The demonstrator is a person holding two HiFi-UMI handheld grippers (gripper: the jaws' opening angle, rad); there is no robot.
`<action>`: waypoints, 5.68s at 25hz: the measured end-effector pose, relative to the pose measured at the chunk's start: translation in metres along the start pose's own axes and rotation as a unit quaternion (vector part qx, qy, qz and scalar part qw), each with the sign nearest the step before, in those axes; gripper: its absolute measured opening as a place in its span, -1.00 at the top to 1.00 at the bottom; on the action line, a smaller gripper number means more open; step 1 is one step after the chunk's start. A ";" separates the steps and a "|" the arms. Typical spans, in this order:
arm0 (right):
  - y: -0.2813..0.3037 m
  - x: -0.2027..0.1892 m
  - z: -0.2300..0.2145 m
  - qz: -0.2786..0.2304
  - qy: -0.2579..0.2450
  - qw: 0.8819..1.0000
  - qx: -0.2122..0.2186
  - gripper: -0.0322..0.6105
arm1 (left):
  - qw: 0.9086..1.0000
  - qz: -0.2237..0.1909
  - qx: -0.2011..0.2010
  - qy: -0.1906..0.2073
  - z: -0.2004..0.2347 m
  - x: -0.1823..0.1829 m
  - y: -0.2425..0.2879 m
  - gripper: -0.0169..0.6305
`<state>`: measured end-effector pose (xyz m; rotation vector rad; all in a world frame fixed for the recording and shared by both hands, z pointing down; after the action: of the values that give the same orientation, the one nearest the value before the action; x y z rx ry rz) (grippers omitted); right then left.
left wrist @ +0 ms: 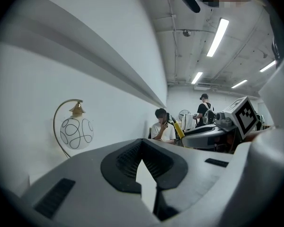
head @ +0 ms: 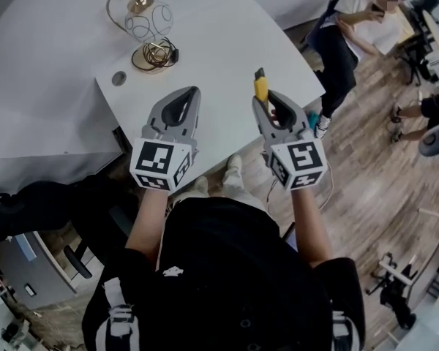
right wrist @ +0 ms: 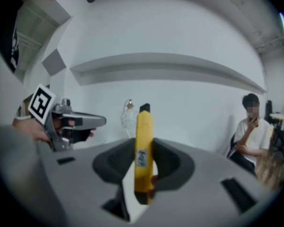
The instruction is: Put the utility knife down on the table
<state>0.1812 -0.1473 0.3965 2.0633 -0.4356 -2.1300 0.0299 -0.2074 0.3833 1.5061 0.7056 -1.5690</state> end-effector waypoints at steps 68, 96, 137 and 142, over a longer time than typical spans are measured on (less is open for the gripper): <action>0.170 -0.285 0.053 0.394 -0.256 0.859 0.204 0.47 | 0.971 0.167 0.116 -0.123 0.028 -0.163 -0.020 0.89; 0.144 -0.117 0.038 0.223 -0.151 0.954 0.133 0.71 | 0.987 0.116 0.104 -0.047 0.029 -0.097 -0.023 0.89; 0.025 0.132 0.052 -0.119 -0.057 0.986 0.102 0.79 | 0.983 -0.065 0.119 0.125 0.011 0.102 -0.065 0.89; 0.023 0.135 0.055 -0.133 -0.068 0.984 0.097 0.79 | 0.983 -0.072 0.121 0.119 0.009 0.105 -0.067 0.89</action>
<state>0.1182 -0.2040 0.2758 2.1964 -0.4193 -2.4833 -0.0255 -0.2006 0.2713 1.8808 0.7946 -1.6449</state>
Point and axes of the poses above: the fingertips, and each gripper's own axes: y forward along the fingers, z to its left, x out of its top, the point moved 3 cm from there along -y, backward along the fingers, and after that the axes turned 7 degrees about -x, right-handed, at the moved point
